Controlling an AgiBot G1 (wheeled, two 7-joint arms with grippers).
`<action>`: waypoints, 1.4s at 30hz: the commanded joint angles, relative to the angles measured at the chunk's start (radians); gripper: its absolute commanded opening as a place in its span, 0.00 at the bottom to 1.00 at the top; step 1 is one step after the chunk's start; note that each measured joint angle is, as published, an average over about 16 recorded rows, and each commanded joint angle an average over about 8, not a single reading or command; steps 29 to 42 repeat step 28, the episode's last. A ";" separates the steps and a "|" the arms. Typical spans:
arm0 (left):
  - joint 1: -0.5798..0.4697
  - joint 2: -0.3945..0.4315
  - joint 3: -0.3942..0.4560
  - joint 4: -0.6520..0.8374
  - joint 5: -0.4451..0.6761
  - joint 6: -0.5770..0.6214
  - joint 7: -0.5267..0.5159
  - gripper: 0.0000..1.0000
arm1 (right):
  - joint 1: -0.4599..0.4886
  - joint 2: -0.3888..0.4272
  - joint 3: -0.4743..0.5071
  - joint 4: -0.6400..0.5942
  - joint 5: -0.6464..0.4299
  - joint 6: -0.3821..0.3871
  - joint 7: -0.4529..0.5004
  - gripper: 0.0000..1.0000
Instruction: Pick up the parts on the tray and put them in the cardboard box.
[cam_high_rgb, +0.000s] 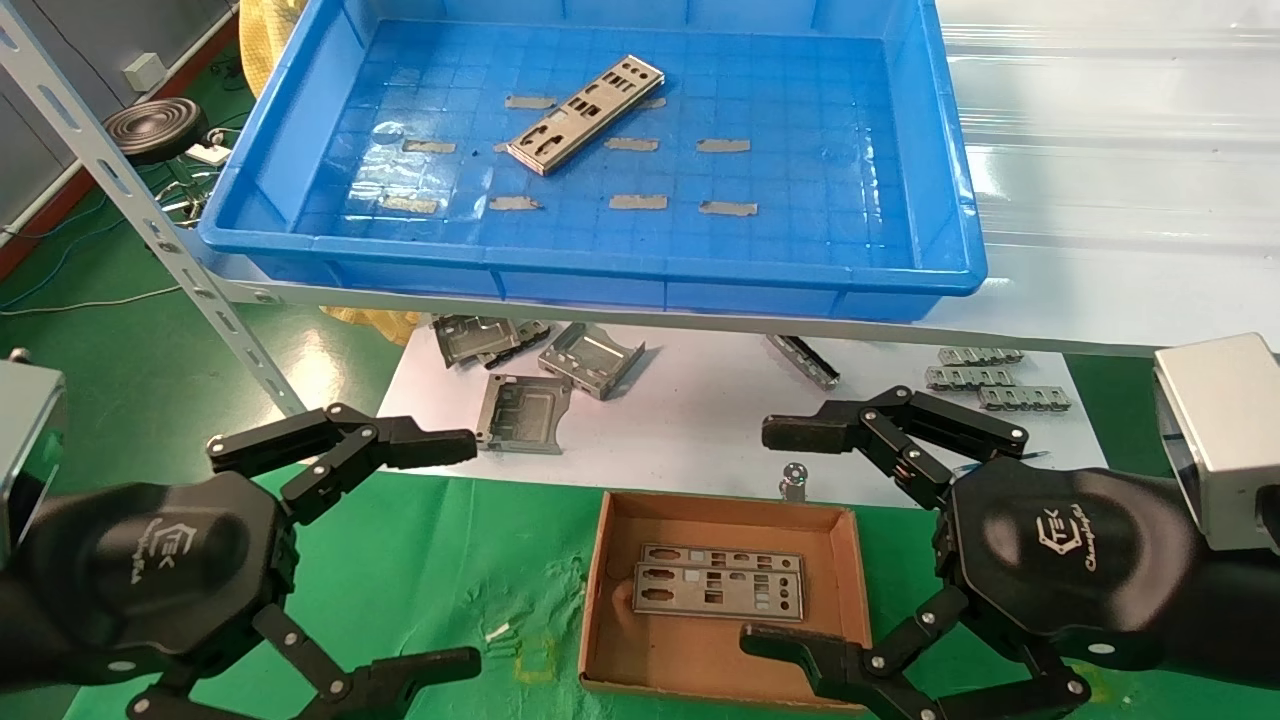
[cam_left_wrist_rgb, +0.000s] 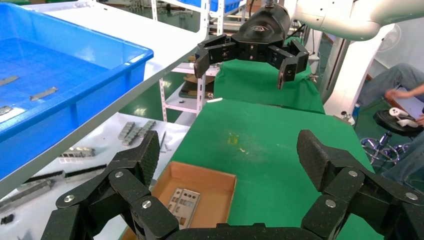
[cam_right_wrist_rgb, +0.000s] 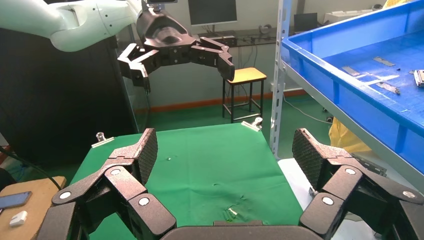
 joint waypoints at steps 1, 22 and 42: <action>0.000 0.000 0.000 0.000 0.000 0.000 0.000 1.00 | 0.000 0.000 0.000 0.000 0.000 0.000 0.000 1.00; 0.000 0.000 0.000 0.000 0.000 0.000 0.000 1.00 | 0.000 0.000 0.000 0.000 0.000 0.000 0.000 1.00; 0.000 0.000 0.000 0.000 0.000 0.000 0.000 1.00 | 0.000 0.000 0.000 0.000 0.000 0.000 0.000 1.00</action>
